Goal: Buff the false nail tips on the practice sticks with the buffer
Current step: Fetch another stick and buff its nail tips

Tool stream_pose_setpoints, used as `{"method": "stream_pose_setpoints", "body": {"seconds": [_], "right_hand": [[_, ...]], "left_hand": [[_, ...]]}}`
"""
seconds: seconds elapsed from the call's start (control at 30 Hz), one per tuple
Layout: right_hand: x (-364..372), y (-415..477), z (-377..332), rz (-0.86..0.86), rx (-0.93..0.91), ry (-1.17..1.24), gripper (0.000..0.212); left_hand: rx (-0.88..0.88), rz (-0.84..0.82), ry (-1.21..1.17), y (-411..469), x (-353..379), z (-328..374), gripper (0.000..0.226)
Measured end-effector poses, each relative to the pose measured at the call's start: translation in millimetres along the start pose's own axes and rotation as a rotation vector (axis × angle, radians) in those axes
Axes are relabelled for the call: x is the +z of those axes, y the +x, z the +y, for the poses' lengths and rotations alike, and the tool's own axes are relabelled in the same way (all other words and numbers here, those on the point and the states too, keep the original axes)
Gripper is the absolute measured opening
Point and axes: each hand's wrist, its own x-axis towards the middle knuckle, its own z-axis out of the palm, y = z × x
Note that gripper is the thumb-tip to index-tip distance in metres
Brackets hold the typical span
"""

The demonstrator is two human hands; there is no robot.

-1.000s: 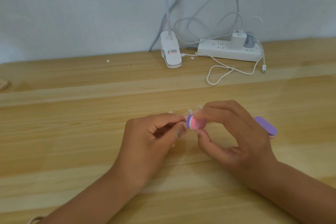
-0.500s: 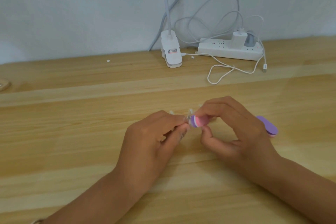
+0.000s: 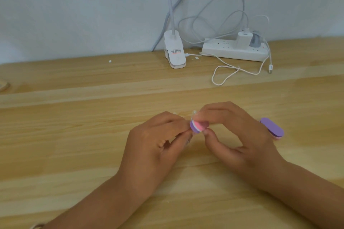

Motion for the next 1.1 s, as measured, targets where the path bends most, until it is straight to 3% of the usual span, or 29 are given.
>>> {"method": "stream_pose_setpoints", "body": {"seconds": [0.13, 0.27, 0.43, 0.6, 0.73, 0.87, 1.0, 1.1], "right_hand": [[-2.9, 1.8, 2.8, 0.047, 0.062, 0.014, 0.023], [0.9, -2.4, -2.2, -0.012, -0.067, 0.005, 0.017], [-3.2, -0.1, 4.1, 0.034, 0.052, -0.028, 0.019], [1.6, -3.6, -1.9, -0.008, -0.065, -0.015, 0.024], [-3.1, 0.2, 4.1, 0.061, 0.062, -0.016, 0.020], [1.4, -3.1, -0.3, -0.001, -0.061, -0.034, 0.024], [-1.9, -1.0, 4.8, 0.032, 0.067, -0.026, 0.019], [0.4, -2.0, -0.3, -0.003, -0.017, -0.012, 0.016]], "left_hand": [[-0.043, 0.006, -0.033, 1.8, -1.9, 0.4, 0.010], [-0.046, -0.003, -0.061, 1.2, -1.4, -0.5, 0.011], [-0.101, 0.038, -0.106, 4.5, -3.8, -1.5, 0.010], [-0.076, -0.018, -0.132, 2.5, -2.0, 1.3, 0.010], [-0.095, 0.014, -0.133, 3.8, -4.5, 1.7, 0.010], [-0.069, -0.024, -0.101, 3.3, -2.5, 1.9, 0.010], [-0.097, 0.025, -0.118, 5.7, -5.7, -1.0, 0.009], [-0.072, -0.009, -0.105, 6.3, -5.5, -0.2, 0.011]]}}
